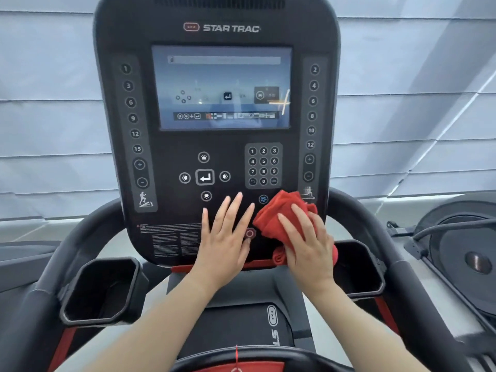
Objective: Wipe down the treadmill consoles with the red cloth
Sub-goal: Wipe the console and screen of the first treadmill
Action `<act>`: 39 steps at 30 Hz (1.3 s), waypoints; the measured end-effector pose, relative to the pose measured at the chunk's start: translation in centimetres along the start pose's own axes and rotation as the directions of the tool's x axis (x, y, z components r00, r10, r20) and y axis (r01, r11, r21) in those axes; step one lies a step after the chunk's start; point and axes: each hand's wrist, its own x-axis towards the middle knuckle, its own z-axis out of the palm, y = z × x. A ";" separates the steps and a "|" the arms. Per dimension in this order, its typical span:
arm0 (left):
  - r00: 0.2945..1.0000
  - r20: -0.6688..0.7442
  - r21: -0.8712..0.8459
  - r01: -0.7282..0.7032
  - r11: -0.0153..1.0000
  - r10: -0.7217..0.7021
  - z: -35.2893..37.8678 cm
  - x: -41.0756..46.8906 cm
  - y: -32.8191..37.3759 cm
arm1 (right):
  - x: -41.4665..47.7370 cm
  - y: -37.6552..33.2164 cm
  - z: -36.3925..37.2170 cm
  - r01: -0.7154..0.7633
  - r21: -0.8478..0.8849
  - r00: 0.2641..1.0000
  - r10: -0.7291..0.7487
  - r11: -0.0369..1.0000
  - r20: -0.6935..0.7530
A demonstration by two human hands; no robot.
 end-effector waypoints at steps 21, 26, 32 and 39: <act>0.997 -0.062 0.064 0.059 0.996 -0.055 1.0 0.4 0.8 | 4.4 1.8 -1.0 -0.012 0.134 0.998 0.020 0.991 -0.056; 0.998 -0.032 0.053 0.055 0.997 -0.053 0.5 0.2 0.9 | 3.9 1.5 -0.9 0.016 0.120 0.999 -0.010 0.993 -0.049; 0.999 0.033 -0.023 0.040 0.999 -0.040 0.1 -2.0 -0.1 | 0.8 0.3 -0.2 0.011 0.167 1.000 -0.008 0.986 -0.018; 0.992 0.113 -0.007 0.063 0.998 -0.062 0.2 -6.6 -2.3 | 4.9 -3.8 0.1 0.062 0.198 0.998 -0.059 0.978 -0.020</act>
